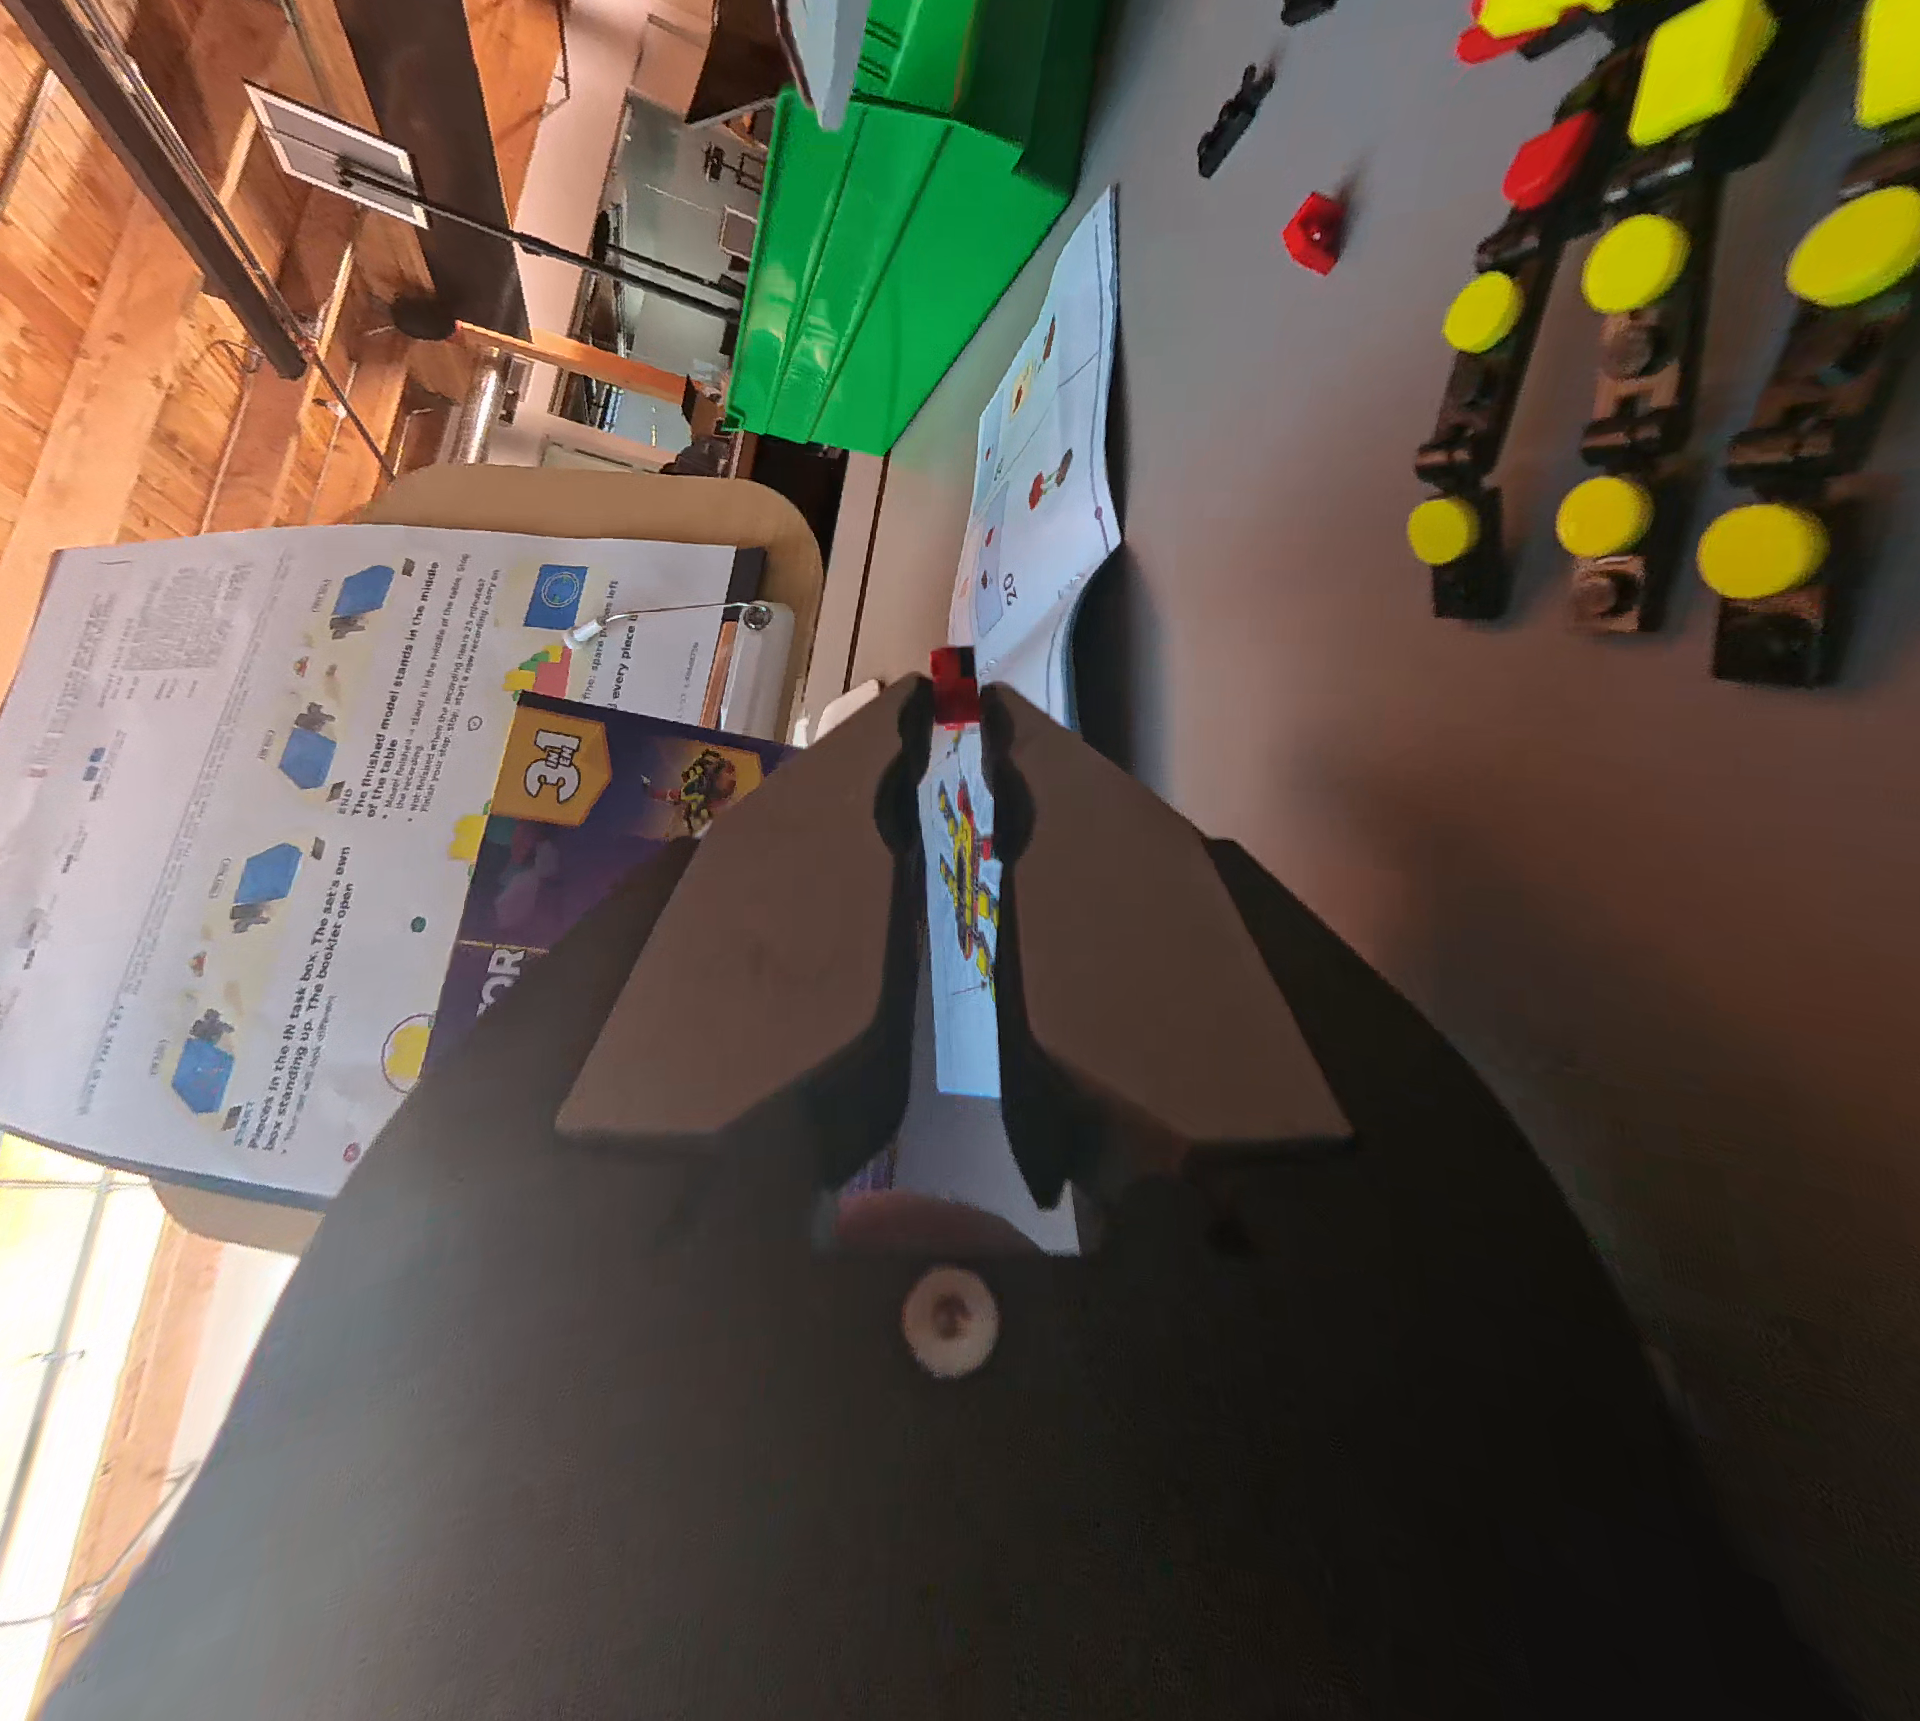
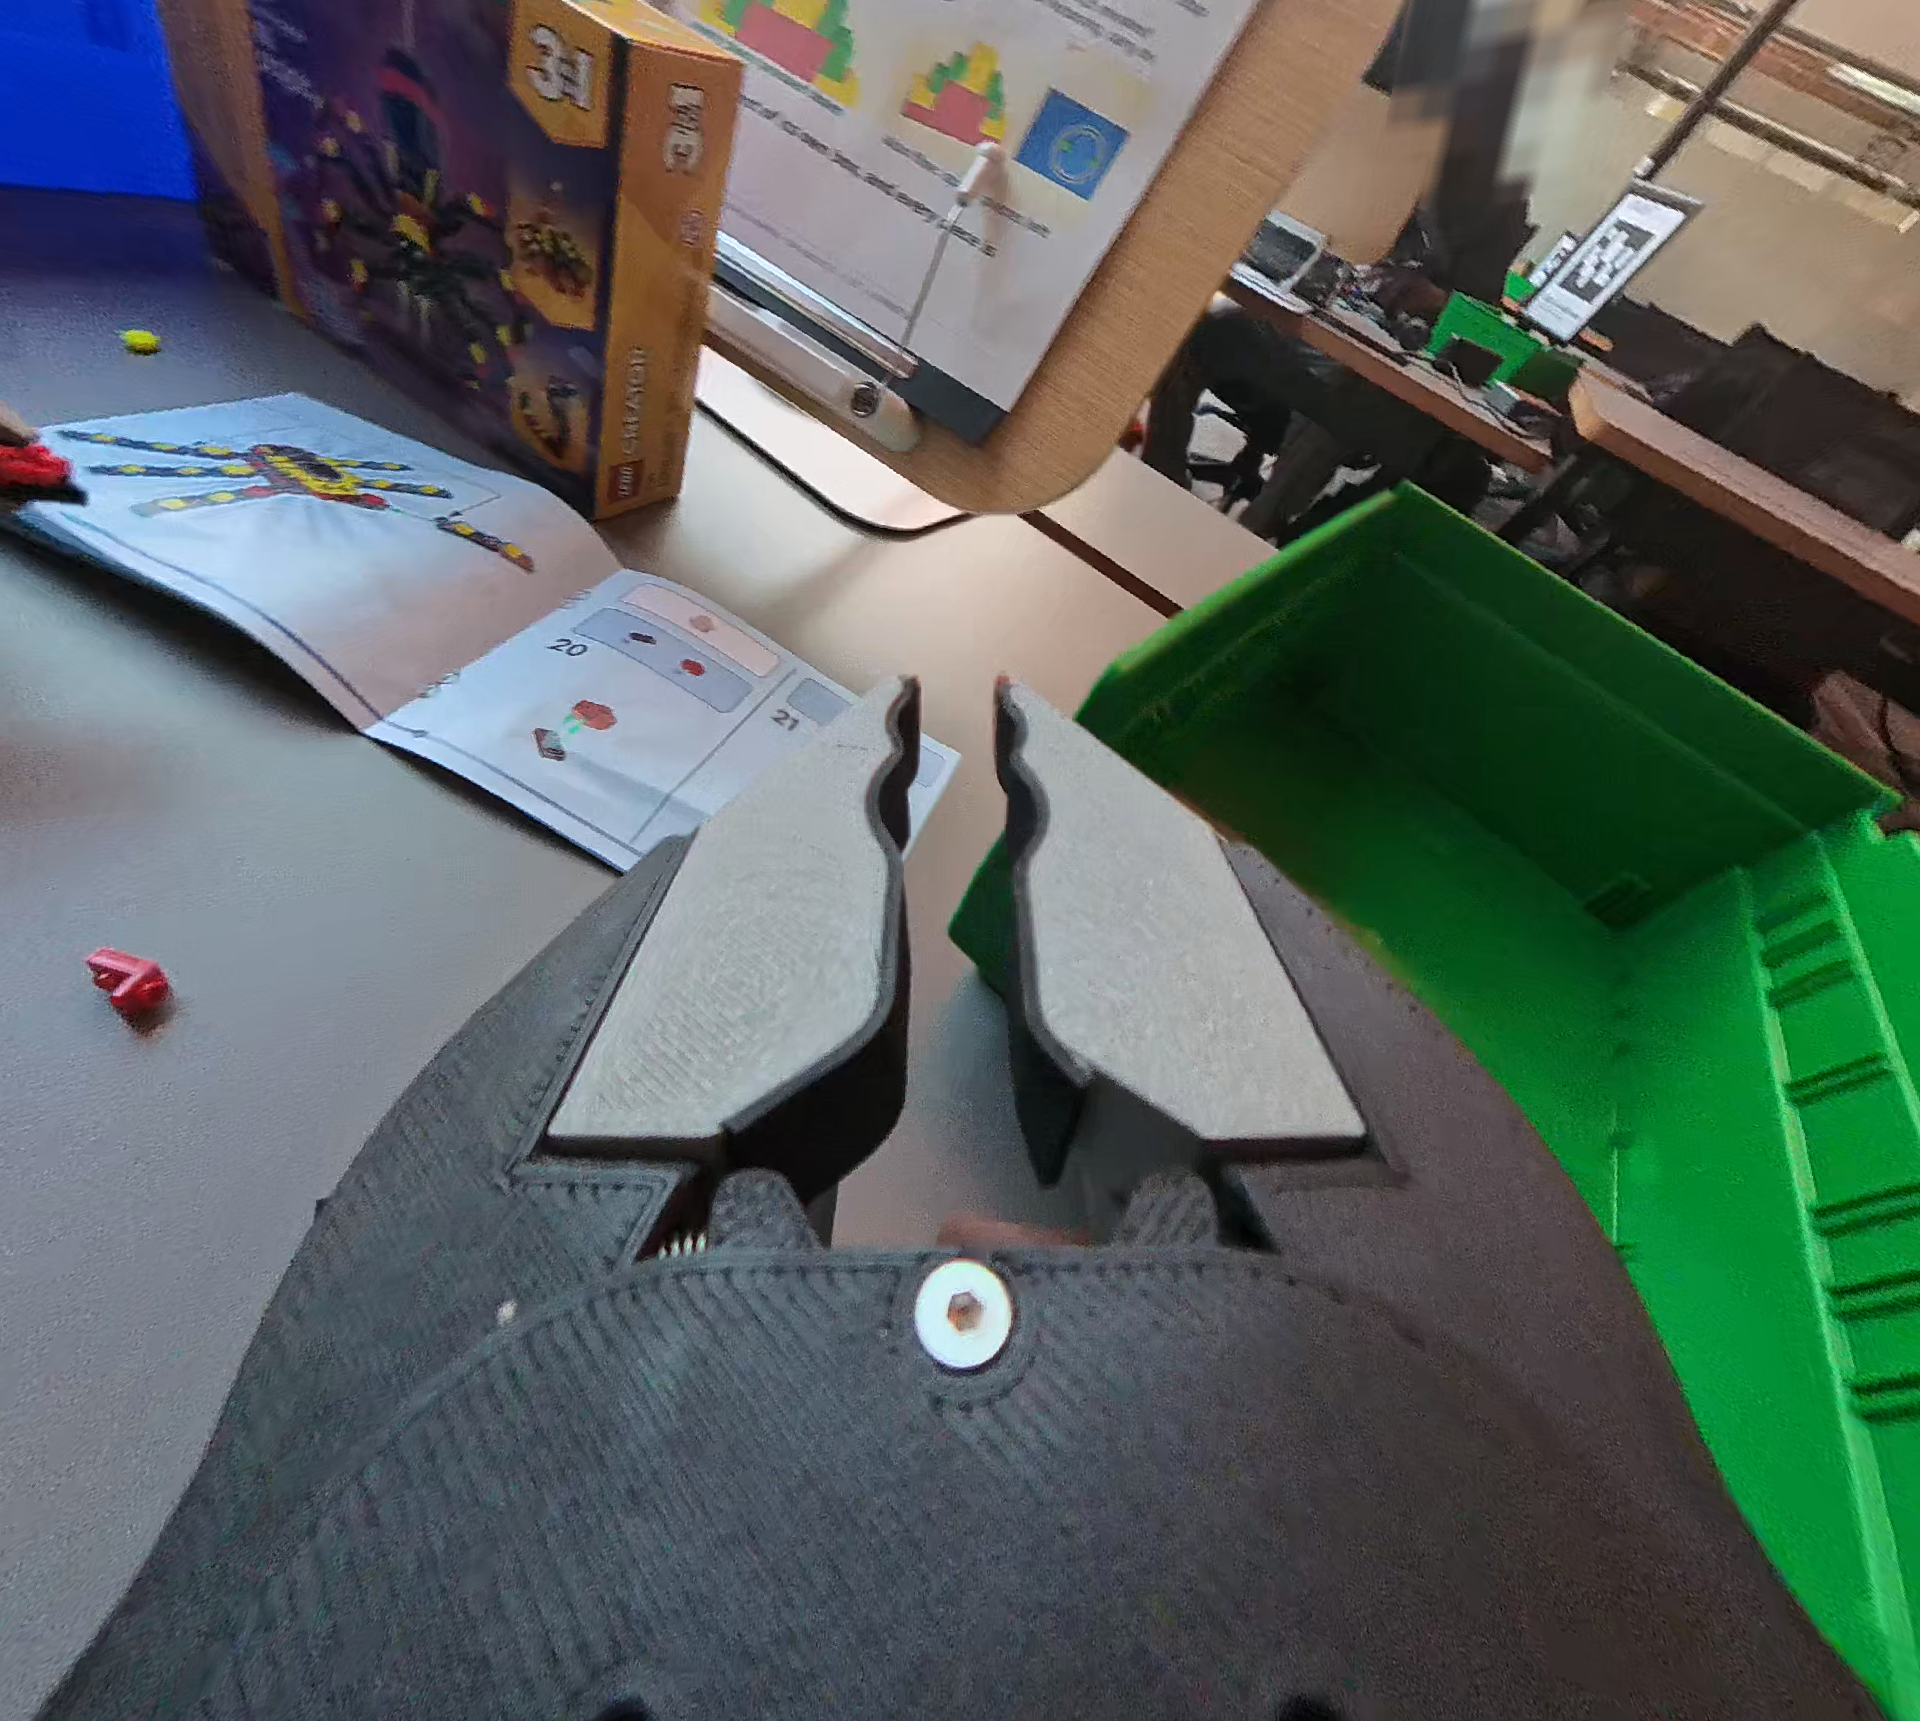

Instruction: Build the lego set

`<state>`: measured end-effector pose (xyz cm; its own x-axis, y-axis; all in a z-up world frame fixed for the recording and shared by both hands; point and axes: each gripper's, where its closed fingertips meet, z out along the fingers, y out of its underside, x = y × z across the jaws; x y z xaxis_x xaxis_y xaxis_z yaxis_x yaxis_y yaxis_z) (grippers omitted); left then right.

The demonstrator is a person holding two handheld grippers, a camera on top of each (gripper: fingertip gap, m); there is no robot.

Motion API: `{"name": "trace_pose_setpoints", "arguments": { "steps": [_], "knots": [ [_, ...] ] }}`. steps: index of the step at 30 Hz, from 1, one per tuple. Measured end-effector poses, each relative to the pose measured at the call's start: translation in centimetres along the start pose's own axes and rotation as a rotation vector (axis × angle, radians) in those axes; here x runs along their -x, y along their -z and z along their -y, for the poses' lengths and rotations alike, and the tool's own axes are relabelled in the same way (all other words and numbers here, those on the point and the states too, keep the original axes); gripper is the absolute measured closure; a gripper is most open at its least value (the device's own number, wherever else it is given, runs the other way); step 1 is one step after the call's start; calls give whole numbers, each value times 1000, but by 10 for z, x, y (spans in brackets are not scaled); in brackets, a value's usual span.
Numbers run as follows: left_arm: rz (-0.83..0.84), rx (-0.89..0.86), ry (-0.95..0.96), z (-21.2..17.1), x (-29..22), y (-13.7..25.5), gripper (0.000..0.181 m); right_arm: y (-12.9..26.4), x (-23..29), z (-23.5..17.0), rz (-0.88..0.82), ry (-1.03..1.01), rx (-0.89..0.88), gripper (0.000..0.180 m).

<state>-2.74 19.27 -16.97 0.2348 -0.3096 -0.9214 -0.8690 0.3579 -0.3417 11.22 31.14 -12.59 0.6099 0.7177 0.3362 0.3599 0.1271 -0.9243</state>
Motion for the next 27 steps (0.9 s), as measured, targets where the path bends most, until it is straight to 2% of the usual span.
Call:
{"name": "trace_pose_setpoints", "arguments": {
  "steps": [4, 8, 19, 24, 27],
  "knots": [
    [11, 44, -61, -6, -6, 1, 175, 7, -4, -5, 4, -122, -1, 167],
    [13, 48, -44, -6, -5, 0, 175, 9, 2, 0, 24, -126, -27, 168],
    [-51, 5, 202, -4, 4, 1, 176, -1, 34, 27, 254, -165, -138, 167],
    [-66, 4, 201, -8, 2, 4, 175, 7, 32, 37, 215, -105, -170, 172],
    [-25, -13, 210, -6, 11, 6, 175, 14, 21, 43, 163, -139, -209, 175]
  ]
}}
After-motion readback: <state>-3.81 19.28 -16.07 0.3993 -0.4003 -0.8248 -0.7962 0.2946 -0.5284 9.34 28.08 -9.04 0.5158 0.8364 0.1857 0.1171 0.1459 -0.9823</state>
